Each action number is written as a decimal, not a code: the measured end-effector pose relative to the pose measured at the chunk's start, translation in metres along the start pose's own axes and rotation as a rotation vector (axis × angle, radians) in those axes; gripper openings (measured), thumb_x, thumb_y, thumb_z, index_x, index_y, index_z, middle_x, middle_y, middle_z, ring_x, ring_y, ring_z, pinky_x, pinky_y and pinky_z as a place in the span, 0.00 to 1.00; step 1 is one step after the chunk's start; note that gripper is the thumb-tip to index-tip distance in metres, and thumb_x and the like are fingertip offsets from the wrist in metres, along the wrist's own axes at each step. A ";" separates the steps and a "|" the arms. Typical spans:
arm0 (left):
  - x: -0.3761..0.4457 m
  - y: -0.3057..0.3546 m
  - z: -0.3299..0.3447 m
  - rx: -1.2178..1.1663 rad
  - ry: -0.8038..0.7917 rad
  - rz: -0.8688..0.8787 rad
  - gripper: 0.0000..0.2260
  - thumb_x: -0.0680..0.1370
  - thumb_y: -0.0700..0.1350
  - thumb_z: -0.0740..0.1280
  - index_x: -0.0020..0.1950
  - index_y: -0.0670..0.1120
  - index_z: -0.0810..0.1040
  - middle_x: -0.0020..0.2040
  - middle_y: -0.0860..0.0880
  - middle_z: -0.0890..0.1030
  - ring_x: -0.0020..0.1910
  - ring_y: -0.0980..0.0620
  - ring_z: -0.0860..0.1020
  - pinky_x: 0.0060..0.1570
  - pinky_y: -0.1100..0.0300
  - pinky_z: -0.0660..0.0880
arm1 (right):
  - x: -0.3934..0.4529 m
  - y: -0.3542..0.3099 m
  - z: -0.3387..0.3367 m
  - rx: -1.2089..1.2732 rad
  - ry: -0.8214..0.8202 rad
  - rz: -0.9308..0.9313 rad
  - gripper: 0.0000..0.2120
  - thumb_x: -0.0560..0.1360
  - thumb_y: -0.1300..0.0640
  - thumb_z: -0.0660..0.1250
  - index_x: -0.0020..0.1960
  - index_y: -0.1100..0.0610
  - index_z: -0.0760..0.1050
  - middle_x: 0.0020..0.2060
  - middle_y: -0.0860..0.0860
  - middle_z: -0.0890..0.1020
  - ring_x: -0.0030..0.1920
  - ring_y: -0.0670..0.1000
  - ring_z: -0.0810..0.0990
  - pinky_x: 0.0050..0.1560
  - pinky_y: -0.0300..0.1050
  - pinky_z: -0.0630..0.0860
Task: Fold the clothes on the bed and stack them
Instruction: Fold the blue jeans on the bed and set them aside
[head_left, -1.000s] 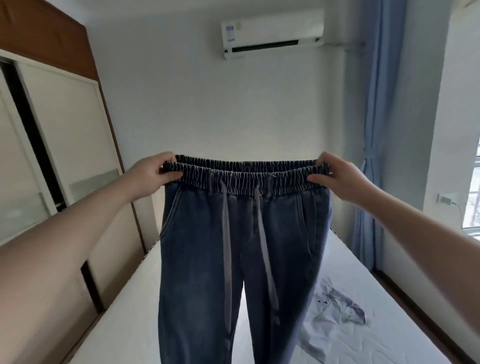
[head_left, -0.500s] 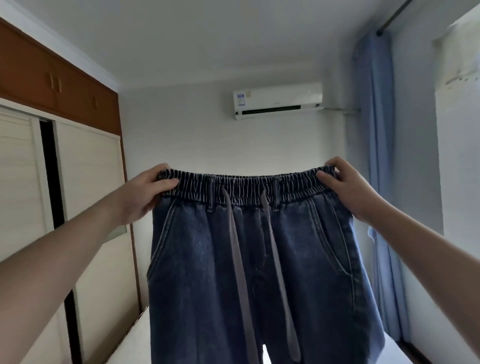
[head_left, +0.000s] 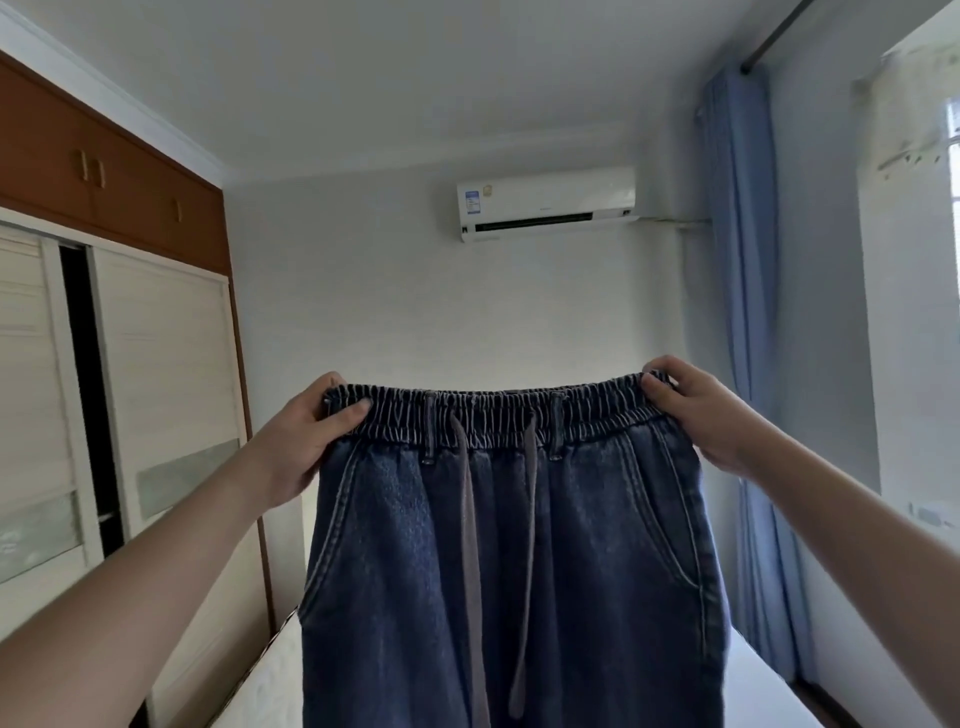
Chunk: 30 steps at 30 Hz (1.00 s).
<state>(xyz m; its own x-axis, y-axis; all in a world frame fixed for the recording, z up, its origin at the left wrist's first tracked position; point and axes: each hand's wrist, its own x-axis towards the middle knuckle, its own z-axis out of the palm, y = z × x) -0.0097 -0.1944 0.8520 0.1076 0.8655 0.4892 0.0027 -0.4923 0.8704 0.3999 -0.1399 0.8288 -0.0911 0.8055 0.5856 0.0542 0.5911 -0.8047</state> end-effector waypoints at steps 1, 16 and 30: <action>0.000 -0.003 0.001 -0.012 0.005 -0.016 0.08 0.72 0.46 0.73 0.42 0.50 0.74 0.44 0.44 0.83 0.41 0.50 0.82 0.35 0.61 0.79 | -0.003 0.003 -0.001 0.021 -0.019 0.029 0.06 0.76 0.50 0.65 0.44 0.52 0.76 0.35 0.54 0.77 0.33 0.50 0.75 0.36 0.45 0.74; -0.017 -0.023 0.109 -0.014 0.647 0.101 0.05 0.78 0.45 0.67 0.46 0.44 0.75 0.39 0.46 0.80 0.36 0.51 0.77 0.29 0.65 0.72 | -0.024 -0.001 0.079 0.516 0.354 0.393 0.17 0.79 0.49 0.64 0.51 0.64 0.79 0.39 0.58 0.85 0.37 0.54 0.84 0.45 0.52 0.83; -0.025 -0.046 0.141 0.608 0.440 0.476 0.17 0.77 0.46 0.68 0.34 0.50 0.62 0.27 0.55 0.69 0.26 0.57 0.66 0.28 0.65 0.64 | -0.064 -0.032 0.142 -0.172 0.290 -0.116 0.08 0.81 0.50 0.61 0.48 0.54 0.71 0.32 0.46 0.75 0.32 0.36 0.74 0.30 0.27 0.67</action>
<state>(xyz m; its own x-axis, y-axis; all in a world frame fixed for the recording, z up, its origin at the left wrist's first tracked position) 0.1278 -0.2070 0.7921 -0.1599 0.4519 0.8776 0.5959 -0.6646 0.4508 0.2624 -0.2165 0.8028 0.1785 0.6965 0.6950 0.2292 0.6575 -0.7177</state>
